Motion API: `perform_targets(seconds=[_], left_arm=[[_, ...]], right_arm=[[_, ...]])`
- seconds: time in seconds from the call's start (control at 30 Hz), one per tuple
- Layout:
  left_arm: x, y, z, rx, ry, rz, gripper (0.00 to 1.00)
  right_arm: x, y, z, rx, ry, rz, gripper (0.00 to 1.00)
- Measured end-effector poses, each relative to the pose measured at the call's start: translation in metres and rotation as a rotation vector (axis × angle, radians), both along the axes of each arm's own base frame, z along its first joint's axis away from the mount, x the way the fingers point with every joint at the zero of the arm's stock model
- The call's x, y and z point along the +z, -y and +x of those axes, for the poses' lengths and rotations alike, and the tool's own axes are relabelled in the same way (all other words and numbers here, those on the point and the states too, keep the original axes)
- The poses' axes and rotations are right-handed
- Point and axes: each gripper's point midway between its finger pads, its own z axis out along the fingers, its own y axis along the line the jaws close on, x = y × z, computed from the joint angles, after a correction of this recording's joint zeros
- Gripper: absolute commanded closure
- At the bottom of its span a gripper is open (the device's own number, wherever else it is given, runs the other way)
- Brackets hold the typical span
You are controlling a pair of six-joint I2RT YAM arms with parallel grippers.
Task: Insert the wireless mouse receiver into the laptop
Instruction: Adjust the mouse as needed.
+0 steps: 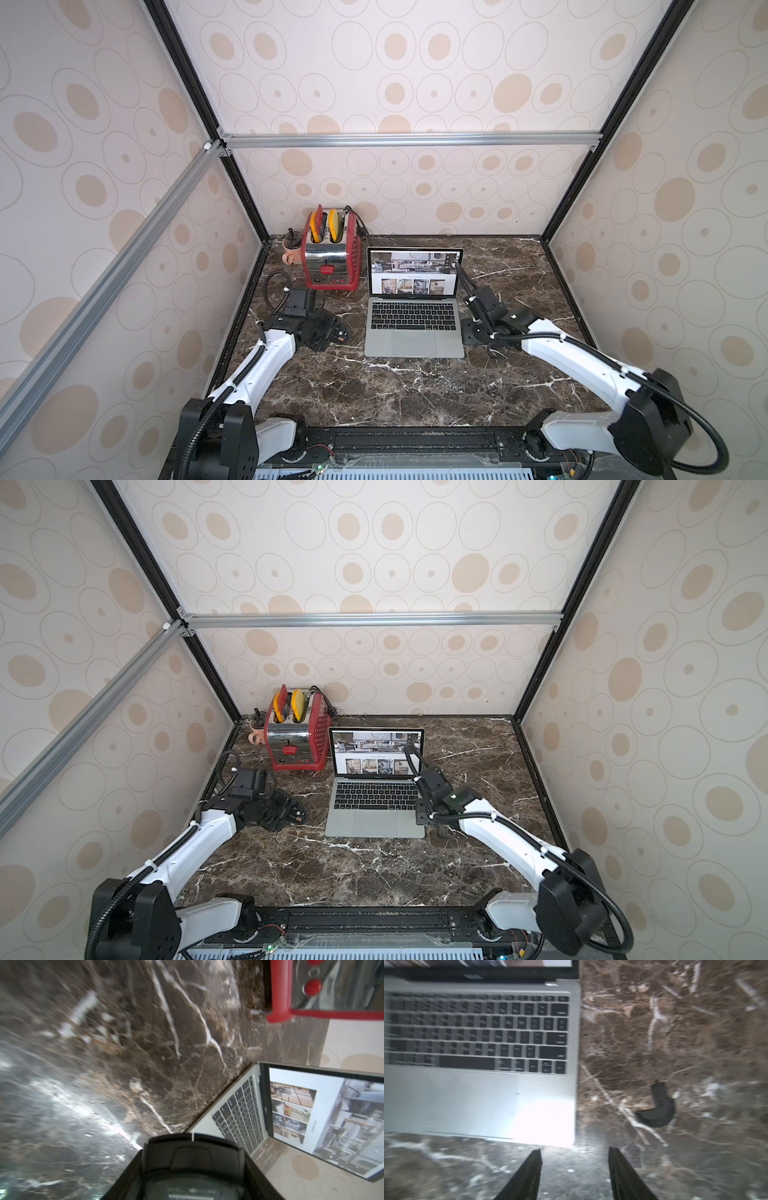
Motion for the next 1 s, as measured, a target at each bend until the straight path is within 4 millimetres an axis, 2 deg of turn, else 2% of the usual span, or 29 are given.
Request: perform_targets(seconds=[0.07, 0.13, 0.2, 0.33, 0.4, 0.6, 0.8, 0.9, 1.0], left_arm=[[0.003, 0.026, 0.011, 0.009, 0.043, -0.052, 1.00], [0.006, 0.045, 0.018, 0.033, 0.079, -0.097, 1.00], [0.011, 0.058, 0.024, 0.066, 0.112, -0.127, 1.00], [0.031, 0.076, 0.035, 0.122, 0.206, -0.173, 1.00], [0.041, 0.081, 0.041, 0.143, 0.259, -0.187, 1.00], [0.077, 0.090, 0.055, 0.187, 0.442, -0.247, 1.00], [0.082, 0.092, 0.057, 0.203, 0.575, -0.304, 1.00], [0.079, 0.093, 0.059, 0.207, 0.605, -0.321, 1.00], [0.083, 0.092, 0.061, 0.215, 0.635, -0.333, 1.00]], right_arm=[[0.001, -0.025, 0.001, -0.031, 0.038, 0.208, 0.38], [-0.003, -0.047, 0.002, -0.047, 0.023, 0.344, 0.30], [0.000, -0.071, 0.008, -0.049, 0.007, 0.448, 0.21], [0.036, -0.121, 0.023, -0.022, 0.039, 0.690, 0.05], [0.051, -0.137, 0.029, -0.016, 0.055, 0.801, 0.00], [0.075, -0.163, 0.041, -0.024, 0.061, 0.989, 0.00], [0.109, -0.192, 0.043, 0.006, 0.057, 1.131, 0.00], [0.111, -0.206, 0.041, 0.007, 0.020, 1.168, 0.00], [0.101, -0.212, 0.038, -0.012, -0.021, 1.166, 0.00]])
